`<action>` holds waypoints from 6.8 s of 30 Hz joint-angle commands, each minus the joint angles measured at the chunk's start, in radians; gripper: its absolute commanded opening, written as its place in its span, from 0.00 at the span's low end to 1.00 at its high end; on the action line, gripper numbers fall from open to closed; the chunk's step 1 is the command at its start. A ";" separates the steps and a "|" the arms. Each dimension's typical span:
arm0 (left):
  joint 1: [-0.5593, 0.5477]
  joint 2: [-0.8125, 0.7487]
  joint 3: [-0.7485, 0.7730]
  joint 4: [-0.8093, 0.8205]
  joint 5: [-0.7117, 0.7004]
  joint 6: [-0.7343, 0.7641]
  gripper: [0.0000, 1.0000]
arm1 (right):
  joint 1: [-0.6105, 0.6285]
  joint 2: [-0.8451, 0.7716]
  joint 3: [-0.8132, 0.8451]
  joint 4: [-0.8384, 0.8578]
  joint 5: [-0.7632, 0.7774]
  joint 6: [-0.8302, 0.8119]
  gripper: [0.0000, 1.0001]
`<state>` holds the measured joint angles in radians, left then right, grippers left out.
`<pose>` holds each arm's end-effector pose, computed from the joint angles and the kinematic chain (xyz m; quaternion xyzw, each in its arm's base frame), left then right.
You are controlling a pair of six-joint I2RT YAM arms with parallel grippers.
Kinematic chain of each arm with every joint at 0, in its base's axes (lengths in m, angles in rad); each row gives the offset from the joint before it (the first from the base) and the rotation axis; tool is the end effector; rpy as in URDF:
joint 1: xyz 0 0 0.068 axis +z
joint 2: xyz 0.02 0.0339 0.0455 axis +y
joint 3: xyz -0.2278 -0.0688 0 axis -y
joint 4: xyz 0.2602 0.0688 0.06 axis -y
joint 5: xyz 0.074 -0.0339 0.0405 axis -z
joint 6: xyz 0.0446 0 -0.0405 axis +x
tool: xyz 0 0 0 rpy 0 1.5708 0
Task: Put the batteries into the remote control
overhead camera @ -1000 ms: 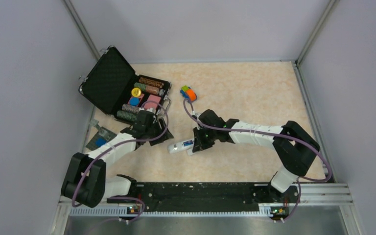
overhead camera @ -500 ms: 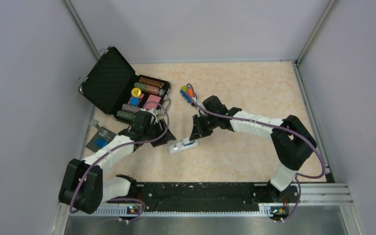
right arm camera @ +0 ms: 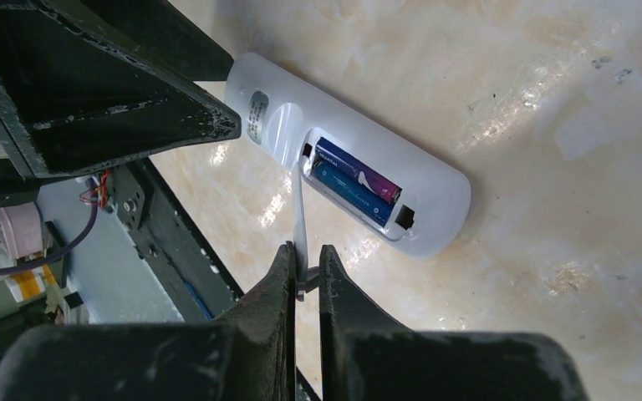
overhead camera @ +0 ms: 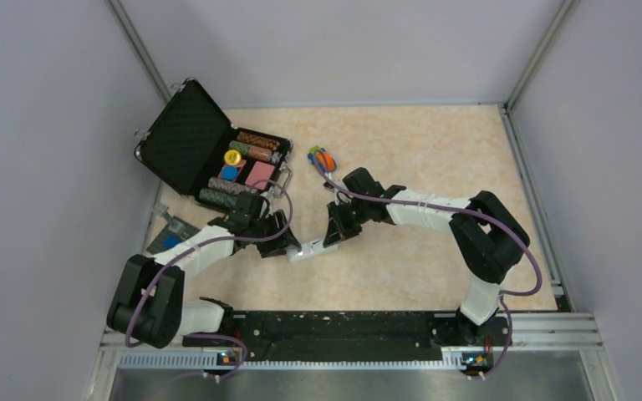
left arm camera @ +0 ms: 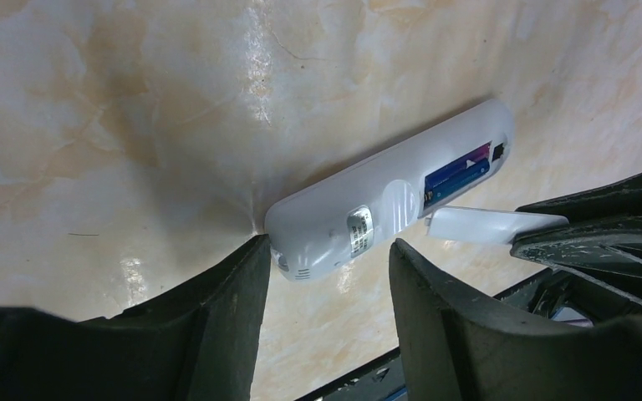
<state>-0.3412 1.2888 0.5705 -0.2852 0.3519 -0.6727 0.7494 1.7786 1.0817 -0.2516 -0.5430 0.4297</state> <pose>0.2345 -0.0996 0.1085 -0.1076 0.9403 -0.2807 0.1593 0.2555 0.2692 0.1242 -0.2270 0.8924 0.3762 0.1032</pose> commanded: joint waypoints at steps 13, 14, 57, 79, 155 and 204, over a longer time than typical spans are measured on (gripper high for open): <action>0.005 0.024 0.041 -0.020 -0.014 0.056 0.59 | -0.021 0.050 0.047 0.088 -0.001 0.018 0.00; 0.005 0.025 0.041 -0.024 -0.019 0.059 0.59 | -0.022 0.051 0.047 0.093 -0.001 0.017 0.00; 0.006 -0.015 0.156 -0.098 -0.038 0.066 0.55 | -0.031 0.160 0.121 -0.083 -0.056 -0.067 0.00; -0.005 0.082 0.173 0.064 0.238 -0.090 0.34 | -0.031 0.232 0.196 -0.207 0.060 -0.146 0.01; -0.038 0.310 0.213 -0.037 0.259 -0.047 0.00 | -0.022 0.186 0.297 -0.353 0.207 -0.150 0.16; -0.021 0.227 0.209 -0.125 0.111 -0.009 0.00 | -0.027 0.229 0.369 -0.416 0.066 -0.154 0.00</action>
<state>-0.3672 1.5303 0.7883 -0.4088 0.4862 -0.7063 0.7300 1.9812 1.4097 -0.6590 -0.4572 0.2623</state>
